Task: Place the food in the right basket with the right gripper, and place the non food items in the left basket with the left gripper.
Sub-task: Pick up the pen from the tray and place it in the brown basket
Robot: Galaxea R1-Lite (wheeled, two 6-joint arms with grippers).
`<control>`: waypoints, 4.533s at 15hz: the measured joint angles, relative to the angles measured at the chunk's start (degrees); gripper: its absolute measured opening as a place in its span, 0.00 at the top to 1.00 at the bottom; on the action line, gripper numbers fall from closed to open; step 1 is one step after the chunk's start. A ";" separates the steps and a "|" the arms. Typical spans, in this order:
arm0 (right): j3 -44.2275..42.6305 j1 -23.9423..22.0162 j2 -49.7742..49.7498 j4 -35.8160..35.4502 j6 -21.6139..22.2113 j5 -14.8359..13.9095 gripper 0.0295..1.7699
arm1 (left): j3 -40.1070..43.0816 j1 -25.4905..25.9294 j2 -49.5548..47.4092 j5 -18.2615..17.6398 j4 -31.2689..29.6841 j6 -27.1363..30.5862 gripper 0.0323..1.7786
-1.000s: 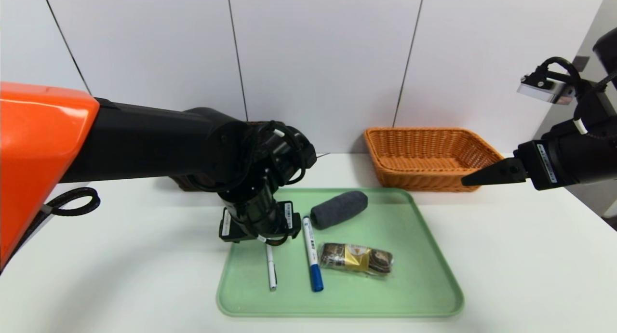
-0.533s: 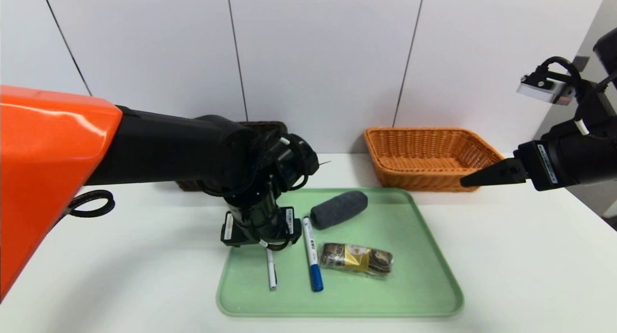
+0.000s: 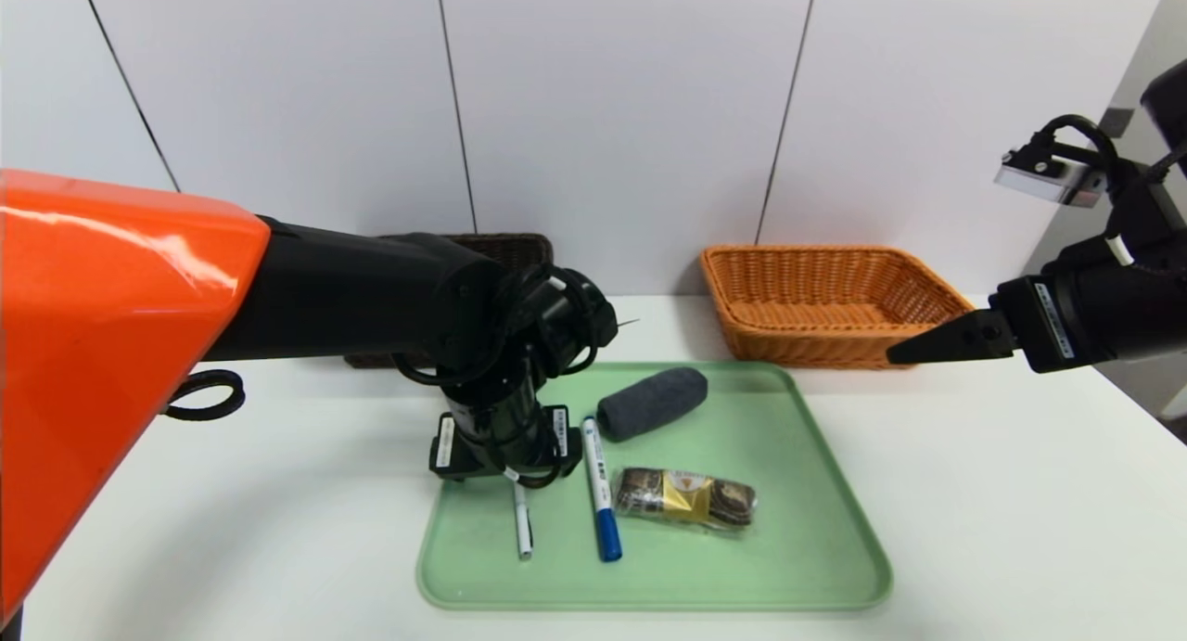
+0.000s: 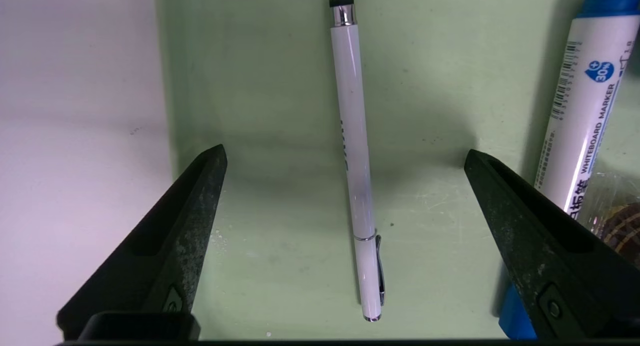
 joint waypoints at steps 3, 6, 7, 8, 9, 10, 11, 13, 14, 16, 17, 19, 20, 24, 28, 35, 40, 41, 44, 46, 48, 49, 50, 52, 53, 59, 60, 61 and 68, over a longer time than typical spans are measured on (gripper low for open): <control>0.00 0.00 -0.09 0.00 0.00 0.06 0.04 | 0.02 0.00 0.11 -0.04 0.17 -0.16 0.10; 0.00 0.00 -0.30 0.00 0.00 0.05 0.04 | 0.02 0.00 0.11 -0.01 0.30 -0.16 0.38; 0.00 0.02 -0.38 0.00 0.00 0.28 0.04 | 0.02 0.00 0.11 0.02 0.30 -0.17 0.45; 0.00 0.04 -0.44 0.02 0.00 0.41 0.04 | 0.02 0.00 0.11 -0.01 0.38 -0.13 0.51; 0.05 0.04 -0.49 0.09 0.00 0.46 0.04 | 0.02 0.00 0.11 -0.04 0.38 -0.13 0.56; 0.07 0.06 -0.57 0.11 0.02 0.50 0.04 | 0.02 0.00 0.11 -0.04 0.38 -0.13 0.66; 0.09 0.09 -0.68 0.11 0.00 0.79 0.04 | 0.02 0.00 0.11 -0.09 0.41 -0.09 1.00; 0.09 0.09 -0.83 0.11 0.02 0.89 0.04 | 0.02 0.00 0.11 -0.12 0.38 -0.13 0.98; 0.09 0.09 -0.88 0.09 0.02 0.89 0.04 | 0.02 0.00 0.09 -0.17 0.39 -0.16 0.98; 0.16 0.09 -0.90 0.09 0.07 0.89 0.04 | 0.02 0.00 -0.11 -0.17 0.39 -0.13 0.98; 0.27 0.09 -0.94 0.11 0.09 0.88 0.04 | 0.02 0.00 -0.41 -0.11 0.49 -0.11 0.98; 0.39 -0.02 -0.96 0.11 0.07 0.85 0.04 | -0.04 -0.02 -2.38 -0.09 0.57 0.22 0.98; 0.46 -0.11 -0.99 0.15 0.07 0.85 0.04 | -0.23 -0.06 -4.06 -0.06 0.59 0.63 0.98; 0.74 -0.22 -0.96 0.09 0.07 0.85 0.04 | -2.65 0.35 -13.65 -0.17 4.11 9.84 0.98; 0.88 0.04 -0.96 0.11 0.02 1.29 0.04 | -7.72 5.35 -19.21 -0.54 6.69 27.98 0.98; 1.62 0.20 -0.96 0.09 0.00 1.99 0.04 | -16.52 18.36 -18.36 -10.35 6.61 55.67 0.98; 2.10 0.11 -0.96 0.09 0.02 2.06 0.04 | -19.69 26.23 -13.07 -17.73 0.00 71.88 0.98; 2.10 0.09 -0.96 0.11 0.00 2.06 0.04 | -19.77 27.32 -11.89 -18.19 -2.18 74.34 0.98; 2.12 0.15 -0.88 -0.02 0.02 2.16 0.04 | -19.85 30.05 -8.61 -18.38 -4.27 84.61 0.98; 2.23 0.15 -0.74 -0.05 0.00 2.23 0.04 | -19.88 31.31 -6.70 -18.36 -4.50 92.14 0.98; 2.61 0.17 -0.63 -0.17 0.02 2.23 0.04 | -19.91 32.24 -5.11 -18.35 -5.32 98.28 0.98; 2.80 0.22 -0.57 -0.20 0.00 2.23 0.04 | -19.91 32.55 -4.30 -18.32 -6.34 100.41 0.98; 2.93 0.24 -0.52 -0.20 0.00 2.26 0.04 | -19.91 32.68 -3.47 -18.19 -7.64 101.78 0.98; 3.22 0.24 -0.52 -0.17 0.07 2.23 0.04 | -19.88 32.74 -1.83 -18.08 -10.78 103.50 0.98; 3.30 0.22 -0.52 -0.17 0.07 2.23 0.04 | -19.88 32.79 -1.02 -17.99 -11.80 104.00 0.98; 3.96 0.22 -0.52 -0.17 0.11 2.23 0.04 | -19.82 32.13 4.00 -17.60 -18.09 104.79 0.98; 3.96 0.22 -0.50 -0.20 0.09 2.23 0.04 | -19.82 32.13 4.77 -17.69 -18.12 104.40 0.98; 3.97 0.22 -0.50 -0.17 0.09 2.23 0.04 | -19.82 32.16 5.45 -17.71 -18.16 103.99 0.98; 4.49 0.02 -0.80 -0.17 0.20 2.36 0.04 | -20.48 31.91 6.64 -17.73 -19.98 97.29 0.51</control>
